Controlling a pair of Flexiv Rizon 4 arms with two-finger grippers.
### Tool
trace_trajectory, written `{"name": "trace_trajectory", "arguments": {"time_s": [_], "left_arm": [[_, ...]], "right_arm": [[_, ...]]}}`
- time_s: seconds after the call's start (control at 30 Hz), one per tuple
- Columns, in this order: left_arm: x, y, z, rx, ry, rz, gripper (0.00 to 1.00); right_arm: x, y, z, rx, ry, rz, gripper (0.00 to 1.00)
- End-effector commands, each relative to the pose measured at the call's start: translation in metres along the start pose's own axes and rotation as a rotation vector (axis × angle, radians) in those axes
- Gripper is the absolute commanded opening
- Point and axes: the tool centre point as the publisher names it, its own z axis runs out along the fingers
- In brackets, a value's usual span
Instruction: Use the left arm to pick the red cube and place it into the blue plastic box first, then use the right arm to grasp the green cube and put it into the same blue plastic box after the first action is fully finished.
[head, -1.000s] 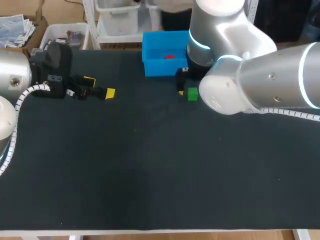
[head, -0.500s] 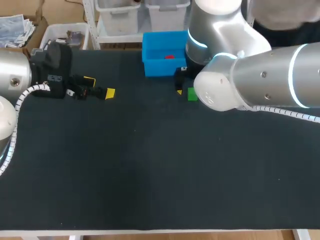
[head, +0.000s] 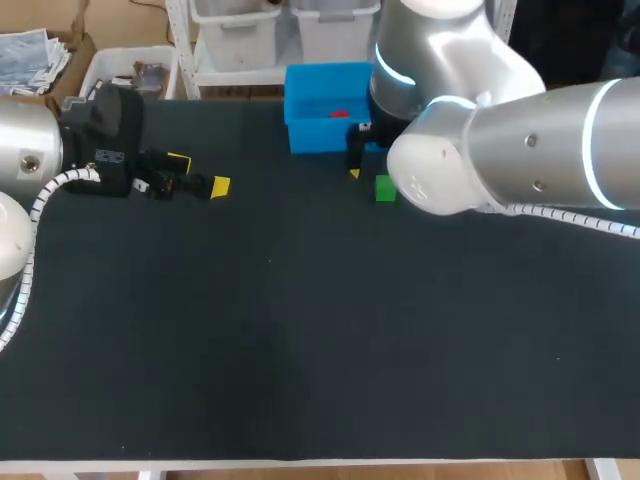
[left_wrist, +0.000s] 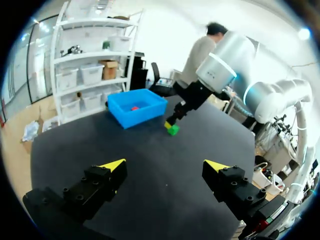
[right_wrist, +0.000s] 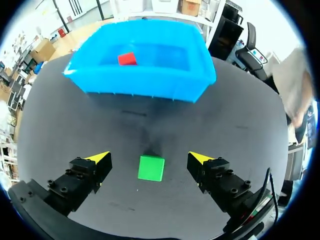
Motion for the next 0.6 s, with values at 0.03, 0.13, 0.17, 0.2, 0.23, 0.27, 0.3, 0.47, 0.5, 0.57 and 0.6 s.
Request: {"name": "trace_trajectory", "arguments": {"time_s": [0.03, 0.13, 0.17, 0.2, 0.23, 0.27, 0.3, 0.47, 0.5, 0.57, 0.6], "left_arm": [[0.002, 0.001, -0.001, 0.003, -0.010, 0.002, 1.00], [0.002, 0.001, -0.001, 0.003, -0.010, 0.002, 1.00], [0.002, 0.001, -0.001, 0.003, -0.010, 0.002, 1.00], [0.002, 0.001, -0.001, 0.003, -0.010, 0.002, 1.00], [0.002, 0.001, -0.001, 0.003, -0.010, 0.002, 1.00], [0.002, 0.001, -0.001, 0.003, -0.010, 0.002, 1.00], [0.002, 0.001, -0.001, 0.003, -0.010, 0.002, 1.00], [0.002, 0.001, -0.001, 0.003, -0.010, 0.002, 1.00], [0.002, 0.001, -0.001, 0.003, -0.010, 0.002, 1.00], [0.002, 0.001, -0.001, 0.003, -0.010, 0.002, 1.00], [0.002, 0.001, -0.001, 0.003, -0.010, 0.002, 1.00]], "right_arm": [[0.012, -0.003, -0.027, -0.012, -0.045, -0.005, 1.00], [0.011, -0.002, -0.042, -0.029, -0.075, -0.010, 1.00], [0.011, 0.000, -0.048, -0.035, -0.085, -0.010, 1.00], [0.011, 0.000, -0.052, -0.041, -0.096, -0.010, 1.00], [0.010, -0.001, -0.056, -0.047, -0.107, -0.012, 1.00], [0.011, -0.001, -0.061, -0.052, -0.116, -0.013, 1.00], [0.012, 0.000, -0.066, -0.057, -0.125, -0.014, 1.00], [0.021, 0.000, -0.082, -0.106, -0.164, -0.035, 1.00], [0.023, 0.000, -0.084, -0.123, -0.177, -0.041, 1.00], [0.026, 0.001, -0.089, -0.152, -0.205, -0.061, 1.00], [0.027, 0.002, -0.090, -0.174, -0.219, -0.078, 1.00]]}}
